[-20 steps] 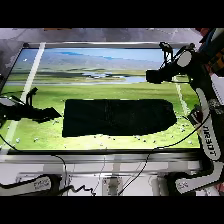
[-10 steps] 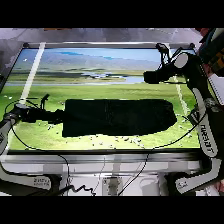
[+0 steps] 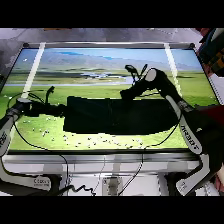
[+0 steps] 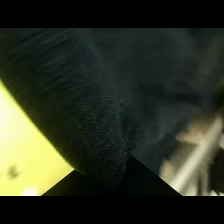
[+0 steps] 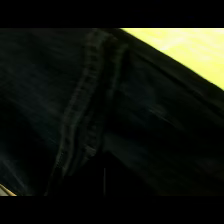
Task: Fold the clothes and pants, and hang the long-sleeved shirts on hangers.
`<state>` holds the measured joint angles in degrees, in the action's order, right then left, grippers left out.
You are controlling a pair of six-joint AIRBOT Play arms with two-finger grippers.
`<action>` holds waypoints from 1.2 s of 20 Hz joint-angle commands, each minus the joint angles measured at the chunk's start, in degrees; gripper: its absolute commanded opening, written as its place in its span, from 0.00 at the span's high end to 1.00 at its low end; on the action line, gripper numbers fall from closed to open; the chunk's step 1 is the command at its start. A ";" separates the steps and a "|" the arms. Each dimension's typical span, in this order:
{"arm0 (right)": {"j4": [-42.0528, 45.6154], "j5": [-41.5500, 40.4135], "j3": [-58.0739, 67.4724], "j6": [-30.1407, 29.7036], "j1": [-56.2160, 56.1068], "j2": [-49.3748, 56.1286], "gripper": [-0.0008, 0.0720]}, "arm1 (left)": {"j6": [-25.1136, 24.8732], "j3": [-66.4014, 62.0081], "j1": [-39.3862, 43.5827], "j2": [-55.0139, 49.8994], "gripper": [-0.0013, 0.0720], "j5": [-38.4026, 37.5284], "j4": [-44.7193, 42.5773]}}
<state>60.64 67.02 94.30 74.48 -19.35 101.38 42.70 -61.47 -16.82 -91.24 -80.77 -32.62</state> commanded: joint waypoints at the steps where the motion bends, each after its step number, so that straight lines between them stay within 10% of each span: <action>1: -0.92 -5.79 -0.44 -0.81 -7.17 0.55 0.95 | 3.43 -5.99 -2.12 5.38 0.93 -8.90 0.96; 13: -4.74 -27.87 -0.42 13.84 -29.33 8.33 0.95 | 10.51 -8.61 -1.68 27.82 0.93 -4.72 -4.13; 17: 4.57 -18.05 -0.26 17.68 -25.11 5.73 0.95 | 14.23 -8.61 5.03 26.56 0.93 -2.34 -3.43; 24: 19.80 -0.76 -0.26 18.84 -0.37 -6.16 0.95 | 31.95 -8.61 35.47 24.65 0.93 28.48 -17.33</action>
<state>75.00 60.03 93.97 92.51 -29.47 100.16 67.57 -70.04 7.05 -65.36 -66.59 -45.65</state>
